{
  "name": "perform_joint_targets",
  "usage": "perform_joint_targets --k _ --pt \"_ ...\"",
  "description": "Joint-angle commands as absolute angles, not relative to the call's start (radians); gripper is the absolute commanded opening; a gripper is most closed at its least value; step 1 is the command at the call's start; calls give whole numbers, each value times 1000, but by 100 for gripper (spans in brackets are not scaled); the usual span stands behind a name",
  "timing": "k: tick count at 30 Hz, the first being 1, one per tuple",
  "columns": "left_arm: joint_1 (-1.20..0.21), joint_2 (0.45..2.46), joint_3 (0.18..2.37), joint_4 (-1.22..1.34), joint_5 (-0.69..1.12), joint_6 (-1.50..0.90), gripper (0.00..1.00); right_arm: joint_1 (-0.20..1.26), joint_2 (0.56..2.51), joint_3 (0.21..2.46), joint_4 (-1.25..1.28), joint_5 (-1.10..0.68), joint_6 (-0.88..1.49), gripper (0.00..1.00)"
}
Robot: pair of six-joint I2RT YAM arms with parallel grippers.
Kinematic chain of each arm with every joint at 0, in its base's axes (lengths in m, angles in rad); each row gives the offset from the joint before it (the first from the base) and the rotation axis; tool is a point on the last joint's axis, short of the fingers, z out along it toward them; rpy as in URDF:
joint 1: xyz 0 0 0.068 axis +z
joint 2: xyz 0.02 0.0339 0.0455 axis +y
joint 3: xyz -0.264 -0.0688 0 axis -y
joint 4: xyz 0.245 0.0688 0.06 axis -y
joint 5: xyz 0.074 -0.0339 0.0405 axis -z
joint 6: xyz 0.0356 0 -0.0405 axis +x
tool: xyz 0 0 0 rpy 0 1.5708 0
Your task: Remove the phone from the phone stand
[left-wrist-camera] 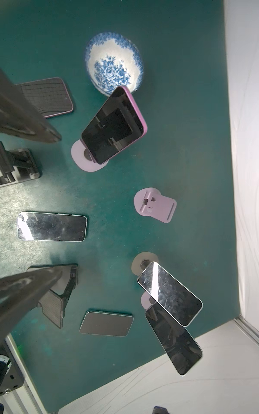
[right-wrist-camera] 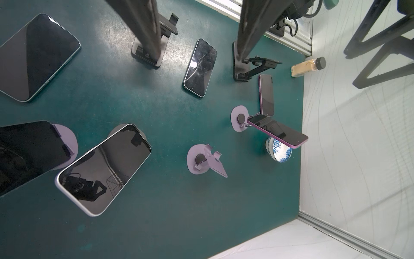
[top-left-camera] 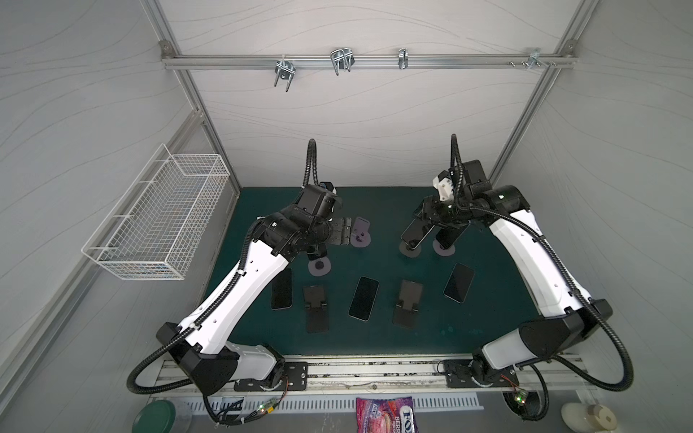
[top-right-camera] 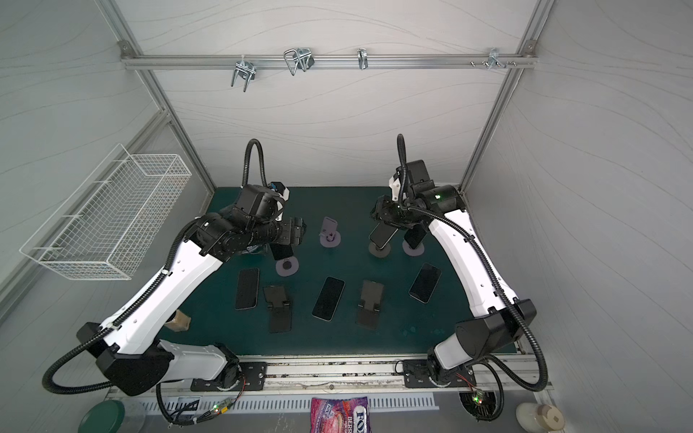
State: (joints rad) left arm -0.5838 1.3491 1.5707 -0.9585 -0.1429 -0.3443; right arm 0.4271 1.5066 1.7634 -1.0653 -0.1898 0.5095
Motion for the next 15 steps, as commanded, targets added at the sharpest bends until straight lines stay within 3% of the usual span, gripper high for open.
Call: perform_joint_targets --k 1,8,15 --pt "-589 1339 1530 -920 -151 -394 91 457 1477 1742 -1034 -170 527 56" --pt "-575 1333 1426 -891 -178 -434 96 494 1485 1729 -1020 -180 534 56" --pt "-420 1272 1332 -851 -71 -469 96 500 1495 1723 -1010 -214 524 56"
